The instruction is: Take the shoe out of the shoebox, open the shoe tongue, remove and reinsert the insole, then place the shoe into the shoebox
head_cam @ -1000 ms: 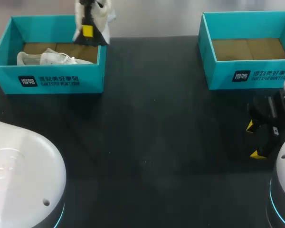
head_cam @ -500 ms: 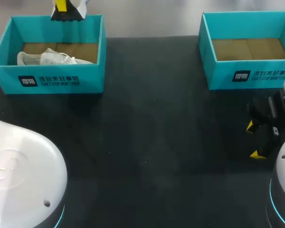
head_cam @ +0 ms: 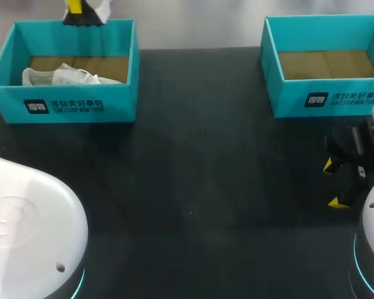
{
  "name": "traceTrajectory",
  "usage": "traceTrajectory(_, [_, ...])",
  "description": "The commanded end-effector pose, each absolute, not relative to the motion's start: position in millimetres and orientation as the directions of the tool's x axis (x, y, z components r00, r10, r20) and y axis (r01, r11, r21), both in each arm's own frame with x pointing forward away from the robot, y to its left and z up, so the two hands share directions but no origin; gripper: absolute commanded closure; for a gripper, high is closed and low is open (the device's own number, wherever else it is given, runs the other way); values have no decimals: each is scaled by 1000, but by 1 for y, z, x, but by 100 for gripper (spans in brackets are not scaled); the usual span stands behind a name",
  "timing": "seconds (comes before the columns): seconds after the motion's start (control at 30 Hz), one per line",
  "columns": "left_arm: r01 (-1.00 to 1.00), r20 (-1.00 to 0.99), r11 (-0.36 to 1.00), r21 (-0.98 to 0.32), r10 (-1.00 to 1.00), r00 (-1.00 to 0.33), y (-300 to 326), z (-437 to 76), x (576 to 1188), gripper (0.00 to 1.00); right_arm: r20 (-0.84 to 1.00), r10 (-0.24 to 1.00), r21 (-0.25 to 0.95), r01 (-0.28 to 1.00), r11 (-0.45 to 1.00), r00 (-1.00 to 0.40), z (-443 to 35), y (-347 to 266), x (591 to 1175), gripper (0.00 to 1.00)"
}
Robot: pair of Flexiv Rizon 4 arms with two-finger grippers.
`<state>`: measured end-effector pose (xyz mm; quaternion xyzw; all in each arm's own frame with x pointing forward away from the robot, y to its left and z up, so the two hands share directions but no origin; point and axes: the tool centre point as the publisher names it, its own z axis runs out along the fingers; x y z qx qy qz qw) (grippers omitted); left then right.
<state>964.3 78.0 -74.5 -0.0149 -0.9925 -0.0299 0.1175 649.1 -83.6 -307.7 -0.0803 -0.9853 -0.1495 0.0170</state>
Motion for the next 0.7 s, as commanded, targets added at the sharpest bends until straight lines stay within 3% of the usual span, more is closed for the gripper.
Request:
traceTrajectory(0.03, [33,285,998,52,17,-958,118,-88,1027,100,55,154,291,163,943,-987,-308,-83,648,0])
traceTrajectory(0.3, [-6,245,993,115,-34,-969,166,-92,1082,100,55,154,291,163,943,-987,-308,-83,648,0])
traceTrajectory(0.7, [79,239,997,16,73,-968,202,-92,1095,100,55,154,291,163,943,-987,-308,-83,648,0])
